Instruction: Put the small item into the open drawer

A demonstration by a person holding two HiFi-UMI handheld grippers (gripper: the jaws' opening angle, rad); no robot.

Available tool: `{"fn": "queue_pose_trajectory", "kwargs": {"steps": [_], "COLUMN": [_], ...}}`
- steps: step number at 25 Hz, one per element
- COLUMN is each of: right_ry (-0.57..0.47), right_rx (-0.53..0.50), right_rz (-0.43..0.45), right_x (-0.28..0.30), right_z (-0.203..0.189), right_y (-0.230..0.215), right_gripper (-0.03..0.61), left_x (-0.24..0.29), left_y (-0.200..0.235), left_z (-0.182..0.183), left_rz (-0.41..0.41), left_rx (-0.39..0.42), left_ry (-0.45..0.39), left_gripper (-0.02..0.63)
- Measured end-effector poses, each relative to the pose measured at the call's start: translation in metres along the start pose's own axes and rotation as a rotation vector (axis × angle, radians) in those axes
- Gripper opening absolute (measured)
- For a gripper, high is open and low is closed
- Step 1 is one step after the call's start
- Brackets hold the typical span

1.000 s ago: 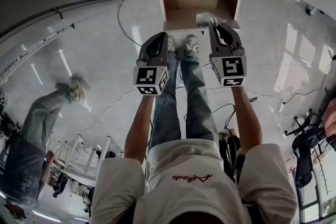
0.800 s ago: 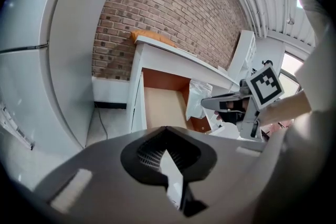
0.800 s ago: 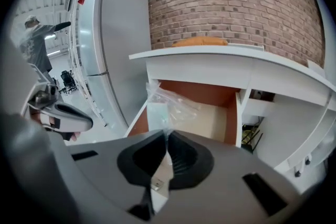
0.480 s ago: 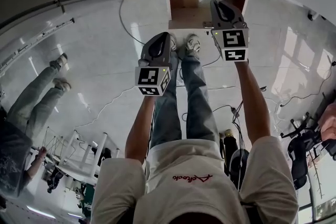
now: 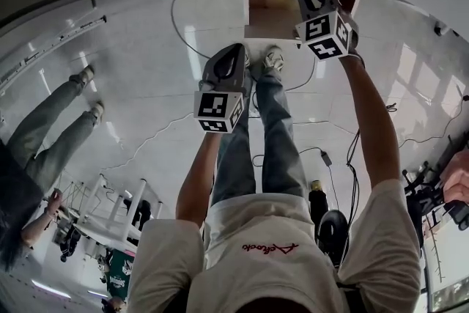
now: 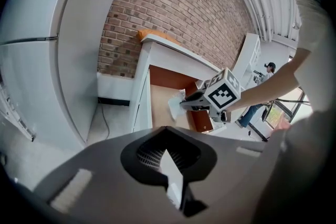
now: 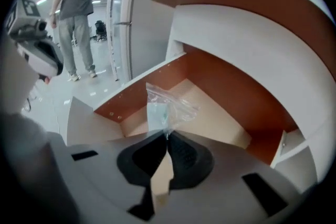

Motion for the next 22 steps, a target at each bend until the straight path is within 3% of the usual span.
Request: {"fn": "queue_pose_trajectory", "kwargs": {"steps": [5, 12, 18, 22], "right_ry": [0.076, 0.199, 0.284, 0.316], "right_rx": [-0.225, -0.452, -0.550, -0.526], "right_rz": [0.104, 0.233, 0.280, 0.299], "right_x": [0.020, 0.045, 0.060, 0.066], "right_z": [-0.008, -0.032, -0.036, -0.042], "right_y": [0.023, 0.043, 0.053, 0.057], "right_gripper": [0.014, 0.014, 0.014, 0.015], "left_x": [0.000, 0.003, 0.002, 0.003], "left_y": [-0.001, -0.004, 0.000, 0.000], "left_z": [-0.003, -0.005, -0.012, -0.010], "left_rz": [-0.007, -0.020, -0.014, -0.017], "left_rx": [-0.015, -0.027, -0.043, -0.049], "left_ry": [-0.002, 0.005, 0.010, 0.005], "left_gripper": [0.008, 0.008, 0.008, 0.008]}}
Point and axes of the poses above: the fingertips, and each gripper's own axes: x forward along the fingers, y to its left, z out of its top, the point moved 2 cm from there along -x, backward along the fingers, and after that the axes turned 7 degrees about -y, right-handed, at the moved point
